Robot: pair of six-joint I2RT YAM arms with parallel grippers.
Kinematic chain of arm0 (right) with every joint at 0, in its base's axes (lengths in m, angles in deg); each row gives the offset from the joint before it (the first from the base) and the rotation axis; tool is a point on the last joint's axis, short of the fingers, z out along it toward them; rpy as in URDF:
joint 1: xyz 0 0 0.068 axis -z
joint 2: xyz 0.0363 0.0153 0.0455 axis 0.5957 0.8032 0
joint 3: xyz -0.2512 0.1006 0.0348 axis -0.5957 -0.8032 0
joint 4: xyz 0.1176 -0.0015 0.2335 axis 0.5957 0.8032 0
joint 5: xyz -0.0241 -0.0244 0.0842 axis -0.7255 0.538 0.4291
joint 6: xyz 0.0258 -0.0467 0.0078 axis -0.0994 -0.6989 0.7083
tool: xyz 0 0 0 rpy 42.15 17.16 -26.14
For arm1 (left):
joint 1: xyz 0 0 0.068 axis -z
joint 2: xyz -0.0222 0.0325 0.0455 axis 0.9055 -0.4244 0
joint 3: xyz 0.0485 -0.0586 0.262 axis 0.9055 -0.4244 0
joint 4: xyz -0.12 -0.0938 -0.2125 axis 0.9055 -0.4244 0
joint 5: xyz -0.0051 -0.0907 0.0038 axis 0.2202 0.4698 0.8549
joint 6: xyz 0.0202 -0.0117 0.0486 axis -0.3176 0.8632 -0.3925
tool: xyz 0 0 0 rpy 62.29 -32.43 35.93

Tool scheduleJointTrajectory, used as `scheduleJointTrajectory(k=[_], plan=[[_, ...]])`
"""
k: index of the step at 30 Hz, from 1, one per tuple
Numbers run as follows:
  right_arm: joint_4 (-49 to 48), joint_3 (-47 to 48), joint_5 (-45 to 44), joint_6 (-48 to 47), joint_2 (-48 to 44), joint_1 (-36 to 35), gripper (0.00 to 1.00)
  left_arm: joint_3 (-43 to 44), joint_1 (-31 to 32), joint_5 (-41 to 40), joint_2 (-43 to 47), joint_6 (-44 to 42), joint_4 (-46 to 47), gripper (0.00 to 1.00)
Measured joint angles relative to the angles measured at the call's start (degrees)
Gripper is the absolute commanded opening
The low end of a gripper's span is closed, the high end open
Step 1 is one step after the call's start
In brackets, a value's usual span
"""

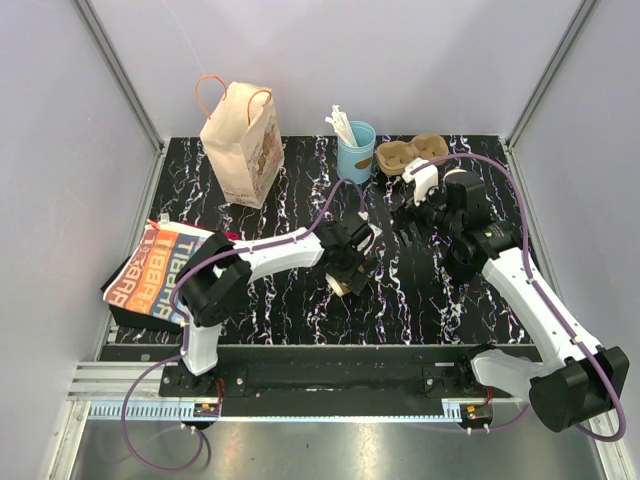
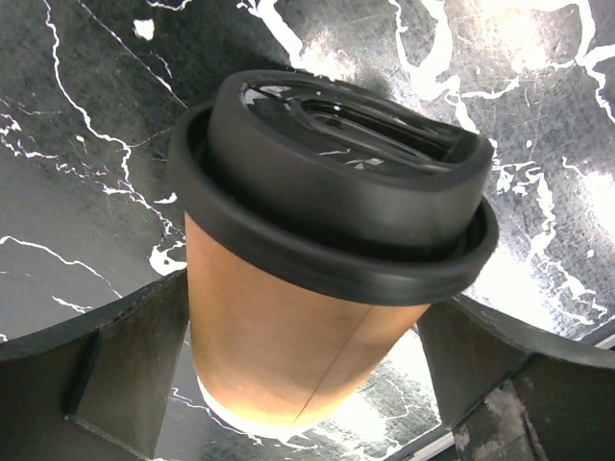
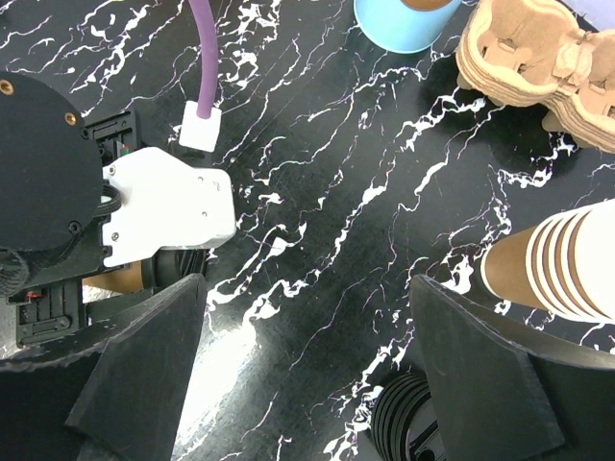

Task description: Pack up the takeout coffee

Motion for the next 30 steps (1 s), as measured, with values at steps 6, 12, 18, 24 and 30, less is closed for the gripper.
scheduleJointTrajectory(k=[6,12,18,24,30], plan=[[-0.07,-0.07,-0.02,0.0,0.0,0.02,0.91,-0.26,0.0,0.83,0.02,-2.86,1.49,0.82],[-0.15,-0.07,0.02,0.02,0.0,0.22,0.91,-2.32,0.0,1.42,0.87,-5.35,4.22,0.68],[-0.11,-0.07,0.68,-0.02,0.0,0.22,0.9,-2.8,-0.02,2.16,1.09,-7.98,5.6,0.64],[2.51,0.63,6.27,-0.7,0.02,0.44,0.89,-5.6,-2.23,8.35,6.62,-12.48,7.87,0.63],[7.82,5.81,19.82,-1.6,-0.13,2.78,0.88,-11.45,-11.04,21.0,20.85,-16.68,15.02,0.62]])
